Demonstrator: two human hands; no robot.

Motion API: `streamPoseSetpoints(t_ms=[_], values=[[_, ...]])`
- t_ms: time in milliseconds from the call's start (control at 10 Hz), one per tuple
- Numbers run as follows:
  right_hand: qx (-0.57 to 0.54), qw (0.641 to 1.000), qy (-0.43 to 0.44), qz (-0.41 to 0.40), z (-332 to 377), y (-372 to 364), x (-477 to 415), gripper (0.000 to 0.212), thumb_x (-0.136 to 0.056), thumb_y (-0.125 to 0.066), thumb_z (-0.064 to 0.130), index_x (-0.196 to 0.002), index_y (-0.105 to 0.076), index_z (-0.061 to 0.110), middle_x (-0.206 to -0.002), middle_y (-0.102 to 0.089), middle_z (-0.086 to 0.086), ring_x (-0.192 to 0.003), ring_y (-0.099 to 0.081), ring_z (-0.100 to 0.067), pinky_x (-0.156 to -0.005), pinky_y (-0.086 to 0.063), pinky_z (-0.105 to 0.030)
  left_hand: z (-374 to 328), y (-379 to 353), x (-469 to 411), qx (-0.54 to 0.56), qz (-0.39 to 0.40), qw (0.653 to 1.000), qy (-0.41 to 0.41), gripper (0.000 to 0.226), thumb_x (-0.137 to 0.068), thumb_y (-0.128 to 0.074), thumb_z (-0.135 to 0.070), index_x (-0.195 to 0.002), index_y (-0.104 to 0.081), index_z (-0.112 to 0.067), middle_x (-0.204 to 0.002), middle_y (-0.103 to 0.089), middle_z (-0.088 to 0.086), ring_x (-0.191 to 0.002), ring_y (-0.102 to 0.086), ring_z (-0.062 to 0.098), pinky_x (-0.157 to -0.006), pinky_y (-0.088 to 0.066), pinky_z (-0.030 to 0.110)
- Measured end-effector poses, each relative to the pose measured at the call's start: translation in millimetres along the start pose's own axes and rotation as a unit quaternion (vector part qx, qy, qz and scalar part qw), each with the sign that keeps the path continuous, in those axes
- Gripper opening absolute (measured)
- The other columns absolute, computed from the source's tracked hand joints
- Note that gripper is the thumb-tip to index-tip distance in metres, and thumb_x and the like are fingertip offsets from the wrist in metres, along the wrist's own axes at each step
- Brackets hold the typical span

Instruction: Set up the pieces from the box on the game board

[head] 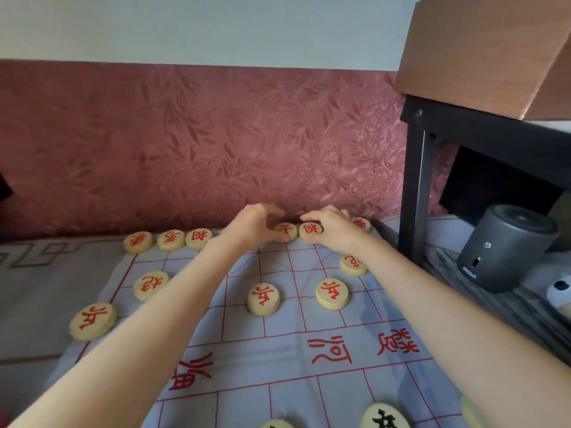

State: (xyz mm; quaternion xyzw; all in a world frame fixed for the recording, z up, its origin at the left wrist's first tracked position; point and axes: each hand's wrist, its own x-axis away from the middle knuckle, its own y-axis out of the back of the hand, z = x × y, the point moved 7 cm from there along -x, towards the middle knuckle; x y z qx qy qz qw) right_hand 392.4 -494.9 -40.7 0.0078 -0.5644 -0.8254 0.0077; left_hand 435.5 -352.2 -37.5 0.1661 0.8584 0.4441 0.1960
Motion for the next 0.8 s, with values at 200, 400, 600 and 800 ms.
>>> streamPoseSetpoints(t_ms=[200,400,600,800], values=[[-0.008,1.0,-0.007,-0.014,1,-5,-6,0.046,-0.089,-0.059,0.027,-0.134,-0.048,0.027,-0.134,-0.048,-0.009,-0.126,-0.031,-0.032,-0.104,-0.025,-0.034,-2,-8,-1,0.006,0.001,1.0,-0.014,0.056,-0.069,-0.079,-0.025,-0.121,-0.06,-0.012,-0.118,-0.064,0.006,-0.104,-0.061,0.02,-0.093,-0.047,0.031],[-0.012,1.0,-0.005,-0.023,1,-6,-7,0.044,-0.093,-0.055,0.023,-0.136,-0.047,0.024,-0.133,-0.045,-0.01,-0.124,-0.031,-0.033,-0.104,-0.025,-0.035,-1,-12,0,-0.013,-0.005,1.0,-0.021,0.052,-0.073,-0.075,-0.023,-0.121,-0.059,-0.013,-0.12,-0.063,0.006,-0.106,-0.059,0.024,-0.094,-0.045,0.032],[0.02,0.999,0.024,-0.037,4,-4,-8,0.05,-0.09,-0.059,0.029,-0.137,-0.045,0.025,-0.142,-0.042,-0.001,-0.13,-0.028,-0.024,-0.1,-0.019,-0.03,-1,-12,-2,-0.032,-0.012,0.999,-0.018,0.07,-0.068,-0.078,-0.037,-0.129,-0.052,-0.016,-0.129,-0.056,0.006,-0.121,-0.049,0.024,-0.103,-0.038,0.04],[-0.033,0.995,0.047,-0.083,8,5,1,0.043,-0.089,-0.058,0.034,-0.13,-0.051,0.023,-0.139,-0.045,0.005,-0.132,-0.031,-0.018,-0.101,-0.017,-0.03,0,-6,0,0.013,-0.033,0.999,-0.016,0.061,-0.071,-0.075,-0.038,-0.124,-0.056,-0.015,-0.126,-0.059,0.007,-0.117,-0.053,0.023,-0.101,-0.041,0.04]])
